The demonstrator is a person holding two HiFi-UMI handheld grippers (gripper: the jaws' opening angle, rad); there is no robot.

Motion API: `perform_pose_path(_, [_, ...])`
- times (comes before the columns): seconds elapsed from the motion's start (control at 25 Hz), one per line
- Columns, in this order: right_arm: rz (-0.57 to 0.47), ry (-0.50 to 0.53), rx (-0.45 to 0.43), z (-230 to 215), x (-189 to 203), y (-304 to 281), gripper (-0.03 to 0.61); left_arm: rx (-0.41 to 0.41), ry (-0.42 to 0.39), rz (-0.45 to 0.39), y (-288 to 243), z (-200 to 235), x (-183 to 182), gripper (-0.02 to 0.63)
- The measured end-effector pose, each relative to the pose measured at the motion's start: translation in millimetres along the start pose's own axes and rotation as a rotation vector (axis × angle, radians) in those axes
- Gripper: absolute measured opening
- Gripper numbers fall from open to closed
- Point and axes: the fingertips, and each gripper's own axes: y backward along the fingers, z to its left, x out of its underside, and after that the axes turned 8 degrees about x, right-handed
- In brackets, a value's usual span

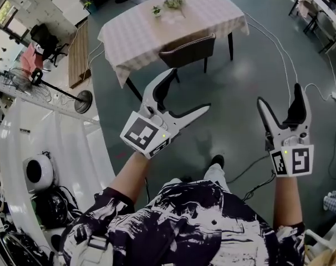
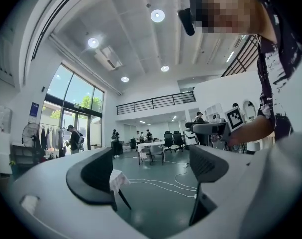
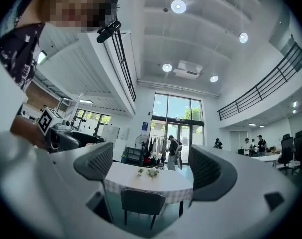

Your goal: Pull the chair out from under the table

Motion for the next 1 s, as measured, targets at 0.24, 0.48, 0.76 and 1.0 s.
perform_pose_path(0.24, [0.007, 0.005, -0.079, -64.3, 14.1, -45.8, 0.437, -0.079, -0.002, -0.003, -64.8, 22.3, -5.7, 0.459])
perform_pose_path(0.48, [0.009, -0.013, -0.157, -81.4, 28.0, -97.1, 0.437, -0.169, 0.011, 0.025, -78.6, 49.5, 1.8, 0.459])
perform_pose_path(0.76, [0.004, -0.009, -0.248, -53.1, 54.1, -177.5, 0.437, -0.239, 0.028, 0.035, -74.8, 117.6, 30.5, 0.459])
perform_pose_path(1.0, [0.018, 0.046, -0.302, -26.7, 64.7, -258.1, 0.437, -0.262, 0.037, 0.006, -75.2, 190.3, 41.9, 0.459])
